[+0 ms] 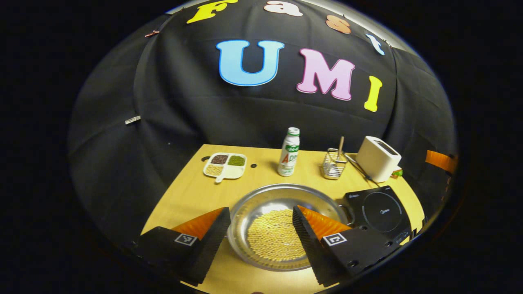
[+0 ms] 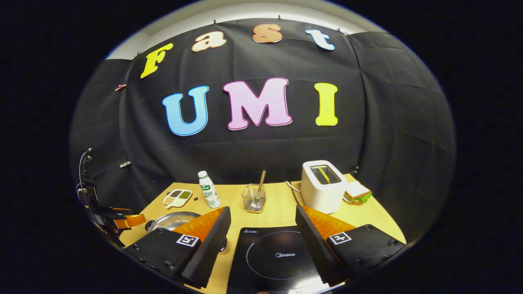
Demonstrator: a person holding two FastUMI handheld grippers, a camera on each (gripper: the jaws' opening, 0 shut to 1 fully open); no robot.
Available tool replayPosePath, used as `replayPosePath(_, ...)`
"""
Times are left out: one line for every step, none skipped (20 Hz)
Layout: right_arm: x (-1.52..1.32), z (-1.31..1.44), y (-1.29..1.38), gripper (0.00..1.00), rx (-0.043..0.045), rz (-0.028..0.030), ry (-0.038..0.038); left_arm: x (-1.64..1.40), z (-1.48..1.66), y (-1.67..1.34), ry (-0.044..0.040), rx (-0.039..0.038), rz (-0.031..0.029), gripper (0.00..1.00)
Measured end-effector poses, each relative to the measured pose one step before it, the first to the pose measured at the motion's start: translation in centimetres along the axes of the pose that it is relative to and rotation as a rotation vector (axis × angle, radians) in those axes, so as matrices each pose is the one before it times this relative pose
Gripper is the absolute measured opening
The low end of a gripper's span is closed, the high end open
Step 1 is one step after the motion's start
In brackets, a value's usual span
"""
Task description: First push the handle of the pot to place it horizontally, then grasp the pot with both hands and set it on the induction cooktop.
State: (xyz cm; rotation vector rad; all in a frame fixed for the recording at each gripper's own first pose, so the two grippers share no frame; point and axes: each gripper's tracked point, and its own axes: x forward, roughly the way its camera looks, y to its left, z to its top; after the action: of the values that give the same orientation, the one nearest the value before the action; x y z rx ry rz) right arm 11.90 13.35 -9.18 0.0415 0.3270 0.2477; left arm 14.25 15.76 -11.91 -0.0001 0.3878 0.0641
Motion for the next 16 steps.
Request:
replayPosePath(0.992,-1.048,0.858,0.99,0.01067,0.01559,0.03003,0.348,-0.246,1.053,0.00359,0.00471,0.01034,0.96)
replayPosePath(1.075,-0.892,0.748,0.99,0.01284,0.01035,0.02865,0.407,-0.371,1.002,0.00983,0.00339,0.00868,0.96)
replayPosePath(1.200,-1.049,0.964,0.99,0.01402,0.01890,0.03286,0.613,-0.392,0.882,0.00510,-0.00075,0.00455,0.96)
replayPosePath(1.223,-1.063,0.736,0.99,0.01336,0.01370,0.03260,0.669,-0.303,0.711,0.00562,-0.00859,0.00479,0.95)
replayPosePath(1.208,-0.948,0.752,0.99,0.00979,0.01117,0.02637,0.733,-0.310,0.666,0.00801,-0.00847,0.00553,0.95)
replayPosePath(1.215,-1.099,0.720,0.99,0.00902,0.01473,0.03571,0.842,-0.258,0.684,0.00992,-0.00223,0.00528,0.96)
replayPosePath(1.245,-1.188,0.657,0.99,0.00659,0.01556,0.03483,0.900,-0.488,0.538,0.01054,0.00295,0.00647,0.96)
replayPosePath(1.081,-1.157,0.599,0.99,0.00519,0.01399,0.03587,0.928,-0.389,0.393,0.01019,0.00237,0.00119,0.95)
replayPosePath(0.943,-1.037,0.583,0.99,0.00234,0.00995,0.02690,0.867,-0.282,0.410,0.00754,-0.00135,-0.00114,0.95)
replayPosePath(1.073,-0.964,0.387,0.99,-0.00382,0.00691,0.02038,0.869,-0.350,0.155,0.00771,-0.00595,-0.00699,0.95)
replayPosePath(0.951,-1.031,0.331,0.99,-0.00570,0.00374,0.01552,0.881,-0.448,0.187,0.00676,-0.00948,-0.00381,0.95)
replayPosePath(0.897,-0.719,0.346,0.99,0.00668,0.00486,0.01932,0.970,-0.482,0.050,0.01118,-0.01660,-0.00863,0.96)
replayPosePath(0.690,-0.820,0.260,0.99,0.01172,0.00682,0.01681,0.688,-0.798,-0.072,0.01914,-0.01935,-0.01203,0.96)
replayPosePath(0.690,-0.518,0.286,0.99,0.01061,0.00333,0.01069,0.663,-0.634,-0.120,0.01650,-0.01158,-0.00848,0.96)
replayPosePath(0.622,-0.414,0.087,0.99,0.00293,0.00092,0.00958,0.538,-0.396,-0.051,0.00686,-0.00646,-0.00846,0.96)
replayPosePath(0.453,-0.399,0.022,0.99,-0.00289,-0.00182,0.00799,0.460,-0.328,-0.061,0.00638,-0.00483,-0.01029,0.96)
